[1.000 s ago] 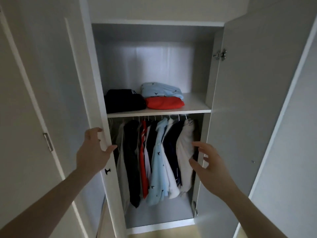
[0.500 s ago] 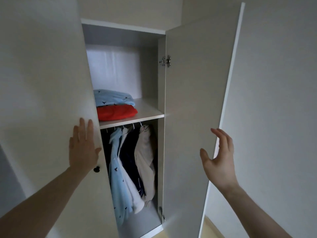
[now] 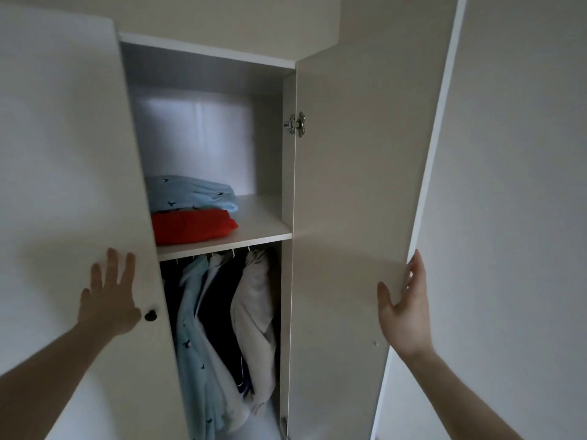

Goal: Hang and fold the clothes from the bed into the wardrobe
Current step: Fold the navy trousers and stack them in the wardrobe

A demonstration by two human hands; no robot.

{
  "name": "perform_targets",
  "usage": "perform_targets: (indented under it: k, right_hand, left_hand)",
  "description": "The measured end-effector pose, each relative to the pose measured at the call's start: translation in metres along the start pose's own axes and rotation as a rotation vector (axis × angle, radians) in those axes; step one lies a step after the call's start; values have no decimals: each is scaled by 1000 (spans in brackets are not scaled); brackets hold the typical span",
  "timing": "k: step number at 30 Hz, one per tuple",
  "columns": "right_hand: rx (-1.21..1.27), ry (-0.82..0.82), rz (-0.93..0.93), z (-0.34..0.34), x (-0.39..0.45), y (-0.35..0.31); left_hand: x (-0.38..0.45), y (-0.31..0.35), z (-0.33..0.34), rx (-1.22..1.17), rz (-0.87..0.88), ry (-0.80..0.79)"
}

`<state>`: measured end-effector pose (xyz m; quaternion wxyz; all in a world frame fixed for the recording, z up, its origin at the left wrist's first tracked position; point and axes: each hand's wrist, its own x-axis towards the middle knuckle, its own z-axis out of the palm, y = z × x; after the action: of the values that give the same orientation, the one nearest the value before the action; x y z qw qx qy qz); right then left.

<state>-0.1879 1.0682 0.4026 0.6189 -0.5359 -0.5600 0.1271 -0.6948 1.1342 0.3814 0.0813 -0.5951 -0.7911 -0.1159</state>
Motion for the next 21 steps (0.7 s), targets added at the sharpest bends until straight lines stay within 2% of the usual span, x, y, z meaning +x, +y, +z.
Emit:
perform_targets:
  k: [5, 8, 21]
  right_hand:
    - [-2, 87, 72, 13, 17, 19]
    - [-31, 112, 53, 17, 17, 30]
    - [-89, 115, -42, 54, -24, 1]
  left_hand:
    - [14, 6, -8, 62, -34, -66]
    - [21, 8, -6, 62, -50, -84]
    - [32, 21, 6, 37, -94, -25]
